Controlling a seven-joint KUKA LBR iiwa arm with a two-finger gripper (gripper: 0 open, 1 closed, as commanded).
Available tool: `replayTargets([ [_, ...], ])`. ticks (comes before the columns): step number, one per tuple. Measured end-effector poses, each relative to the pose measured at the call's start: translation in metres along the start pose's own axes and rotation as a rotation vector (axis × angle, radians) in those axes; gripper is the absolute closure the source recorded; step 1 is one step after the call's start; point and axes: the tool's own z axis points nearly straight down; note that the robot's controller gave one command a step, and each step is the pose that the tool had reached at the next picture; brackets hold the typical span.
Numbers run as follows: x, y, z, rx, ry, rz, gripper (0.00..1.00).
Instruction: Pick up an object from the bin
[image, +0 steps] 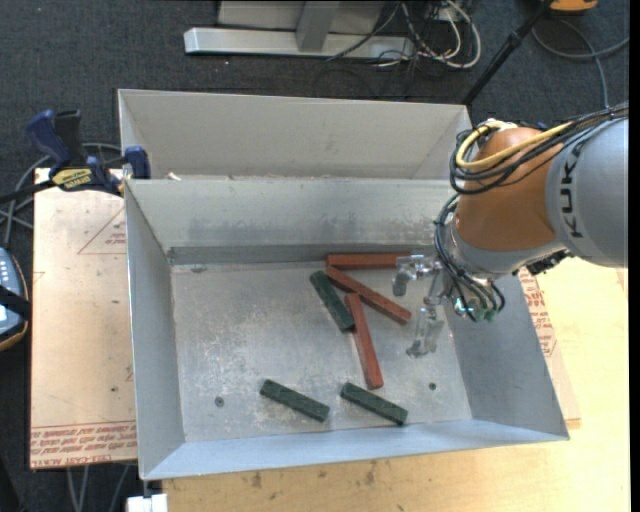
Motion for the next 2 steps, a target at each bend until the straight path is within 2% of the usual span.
replayTargets([
  [1, -0.066, 0.084, 0.069, -0.004, -0.013, 0.085, 0.00],
  [2, -0.043, 0.072, 0.066, -0.002, -0.014, 0.242, 0.00],
])
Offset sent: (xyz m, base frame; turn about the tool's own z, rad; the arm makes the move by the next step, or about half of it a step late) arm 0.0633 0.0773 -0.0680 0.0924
